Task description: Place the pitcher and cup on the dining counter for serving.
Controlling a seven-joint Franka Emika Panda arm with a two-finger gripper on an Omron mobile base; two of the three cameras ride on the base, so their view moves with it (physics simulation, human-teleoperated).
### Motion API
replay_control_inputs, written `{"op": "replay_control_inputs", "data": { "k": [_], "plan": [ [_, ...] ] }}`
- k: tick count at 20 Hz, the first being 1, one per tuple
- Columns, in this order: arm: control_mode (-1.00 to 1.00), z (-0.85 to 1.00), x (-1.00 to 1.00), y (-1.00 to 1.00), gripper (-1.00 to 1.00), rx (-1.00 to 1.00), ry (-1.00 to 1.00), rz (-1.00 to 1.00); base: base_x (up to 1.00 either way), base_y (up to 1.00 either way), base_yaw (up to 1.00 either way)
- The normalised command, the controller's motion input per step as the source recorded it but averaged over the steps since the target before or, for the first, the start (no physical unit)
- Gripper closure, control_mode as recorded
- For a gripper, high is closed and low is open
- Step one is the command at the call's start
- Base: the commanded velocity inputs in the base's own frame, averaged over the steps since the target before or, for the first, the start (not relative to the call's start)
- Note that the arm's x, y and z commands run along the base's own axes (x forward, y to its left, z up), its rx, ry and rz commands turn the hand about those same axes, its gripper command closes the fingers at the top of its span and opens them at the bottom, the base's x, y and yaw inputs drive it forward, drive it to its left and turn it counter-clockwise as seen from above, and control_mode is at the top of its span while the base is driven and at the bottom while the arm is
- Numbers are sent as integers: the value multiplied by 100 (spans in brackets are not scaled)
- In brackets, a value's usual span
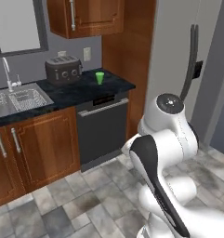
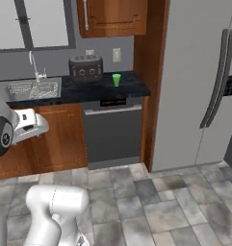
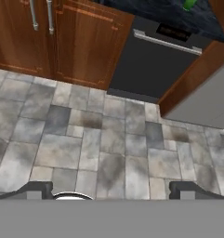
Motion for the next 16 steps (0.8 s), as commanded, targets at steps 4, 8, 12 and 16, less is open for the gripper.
{"op": "replay_control_inputs", "data": {
  "k": [4, 8, 12, 16],
  "plan": [
    [100, 0, 0, 0, -100, 0, 0, 0, 100, -28, 2],
    [100, 0, 0, 0, -100, 0, 0, 0, 100, -44, 10],
    [100, 0, 0, 0, -100, 0, 0, 0, 100, -59, 18],
    [100, 0, 0, 0, -100, 0, 0, 0, 100, -54, 19]
  ]
}}
